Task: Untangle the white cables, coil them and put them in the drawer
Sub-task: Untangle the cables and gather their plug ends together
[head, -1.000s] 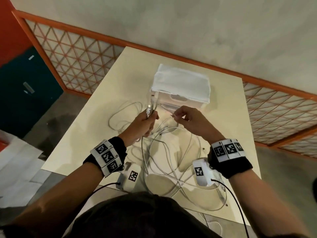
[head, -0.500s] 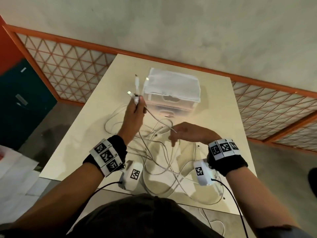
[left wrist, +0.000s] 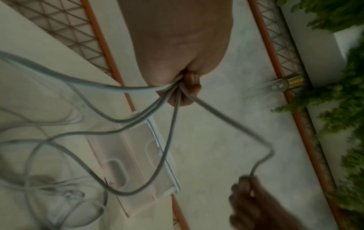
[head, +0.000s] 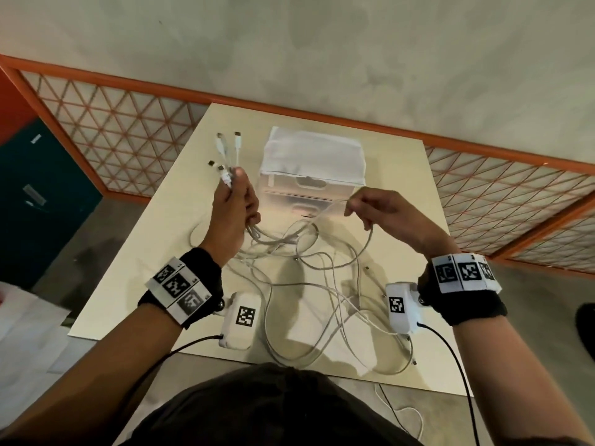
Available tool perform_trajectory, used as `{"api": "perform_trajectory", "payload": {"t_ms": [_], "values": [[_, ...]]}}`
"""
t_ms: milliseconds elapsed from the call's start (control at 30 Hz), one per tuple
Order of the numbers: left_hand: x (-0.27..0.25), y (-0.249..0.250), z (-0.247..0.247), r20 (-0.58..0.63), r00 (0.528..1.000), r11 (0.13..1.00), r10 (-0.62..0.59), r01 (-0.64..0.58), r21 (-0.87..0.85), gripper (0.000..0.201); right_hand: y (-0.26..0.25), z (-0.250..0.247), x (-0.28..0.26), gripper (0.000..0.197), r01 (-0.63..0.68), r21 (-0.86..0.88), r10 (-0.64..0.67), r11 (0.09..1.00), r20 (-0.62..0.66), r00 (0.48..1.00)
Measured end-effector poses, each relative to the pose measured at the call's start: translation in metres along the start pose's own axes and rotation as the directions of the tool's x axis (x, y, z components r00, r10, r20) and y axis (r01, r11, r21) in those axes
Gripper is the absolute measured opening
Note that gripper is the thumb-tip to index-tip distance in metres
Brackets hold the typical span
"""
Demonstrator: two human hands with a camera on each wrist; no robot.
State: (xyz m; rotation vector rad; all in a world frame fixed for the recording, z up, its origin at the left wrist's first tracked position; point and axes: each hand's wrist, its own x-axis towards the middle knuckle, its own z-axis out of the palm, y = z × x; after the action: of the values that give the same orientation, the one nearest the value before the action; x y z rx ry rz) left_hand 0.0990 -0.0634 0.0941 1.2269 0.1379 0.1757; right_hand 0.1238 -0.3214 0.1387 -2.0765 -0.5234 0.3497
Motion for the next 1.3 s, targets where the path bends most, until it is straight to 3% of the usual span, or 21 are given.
{"api": "perform_trajectory", "payload": {"t_ms": [133, 233, 333, 467, 633, 767, 900, 967, 1000, 1033, 1100, 1133, 1167, 1200, 1300], "values": [[-0.016, 0.004, 0.017, 0.237, 0.972, 0.974, 0.003, -0.056, 0.217, 0.036, -0.042, 0.012, 0.009, 0.020, 0.120, -0.108, -0.119, 0.987, 0.019, 0.993], [-0.026, 0.006, 0.026, 0.258, 0.965, 0.937, -0.051, -0.043, 0.348, 0.025, -0.051, 0.022, 0.017, 0.020, 0.166, -0.294, -0.179, 0.941, -0.017, 0.984], [-0.031, 0.009, 0.025, 0.279, 0.959, 0.900, -0.044, -0.083, 0.428, 0.018, -0.044, 0.026, 0.020, 0.021, 0.128, -0.340, -0.145, 0.932, -0.027, 0.989], [-0.021, 0.015, 0.007, 0.065, 0.991, 0.900, 0.113, -0.130, 0.416, 0.016, -0.017, 0.018, 0.014, 0.044, -0.016, -0.248, -0.005, 0.969, -0.081, 0.997], [-0.007, 0.023, -0.035, -0.221, 0.948, 0.925, 0.231, -0.143, 0.353, 0.018, 0.034, -0.004, 0.006, 0.061, -0.189, -0.299, 0.080, 0.935, -0.342, 0.936], [-0.008, 0.020, -0.044, -0.235, 0.920, 0.902, 0.313, -0.210, 0.378, 0.020, 0.050, -0.014, 0.007, 0.061, -0.204, -0.331, 0.020, 0.921, -0.483, 0.875], [-0.009, 0.013, -0.044, -0.262, 0.895, 0.851, 0.362, -0.203, 0.485, 0.019, 0.034, -0.016, 0.012, 0.054, -0.146, -0.346, -0.138, 0.927, -0.675, 0.724], [-0.009, 0.013, -0.049, -0.250, 0.897, 0.830, 0.365, -0.192, 0.523, 0.019, 0.030, -0.018, 0.012, 0.053, -0.086, -0.343, -0.197, 0.935, -0.708, 0.678], [-0.008, 0.013, -0.053, -0.242, 0.905, 0.823, 0.349, -0.172, 0.541, 0.019, 0.031, -0.018, 0.013, 0.052, -0.040, -0.337, -0.215, 0.941, -0.685, 0.696], [-0.007, 0.013, -0.056, -0.232, 0.919, 0.818, 0.317, -0.142, 0.557, 0.020, 0.035, -0.017, 0.013, 0.051, -0.006, -0.320, -0.207, 0.947, -0.627, 0.751], [-0.007, 0.012, -0.062, -0.218, 0.953, 0.807, 0.211, -0.044, 0.590, 0.020, 0.046, -0.010, 0.013, 0.047, -0.048, -0.286, -0.070, 0.957, -0.387, 0.920], [-0.008, 0.012, -0.063, -0.203, 0.967, 0.792, 0.152, 0.004, 0.611, 0.018, 0.051, -0.002, 0.012, 0.046, -0.122, -0.308, 0.054, 0.943, -0.221, 0.974], [-0.009, 0.012, -0.064, -0.192, 0.976, 0.774, 0.102, 0.043, 0.632, 0.017, 0.059, 0.007, 0.010, 0.046, -0.198, -0.362, 0.191, 0.911, -0.055, 0.980], [-0.011, 0.011, -0.065, -0.188, 0.980, 0.762, 0.069, 0.070, 0.644, 0.017, 0.069, 0.018, 0.009, 0.046, -0.255, -0.432, 0.320, 0.865, 0.083, 0.944], [-0.015, 0.010, -0.069, -0.205, 0.978, 0.767, 0.050, 0.094, 0.635, 0.022, 0.101, 0.047, 0.003, 0.044, -0.299, -0.634, 0.572, 0.713, 0.280, 0.771]]}}
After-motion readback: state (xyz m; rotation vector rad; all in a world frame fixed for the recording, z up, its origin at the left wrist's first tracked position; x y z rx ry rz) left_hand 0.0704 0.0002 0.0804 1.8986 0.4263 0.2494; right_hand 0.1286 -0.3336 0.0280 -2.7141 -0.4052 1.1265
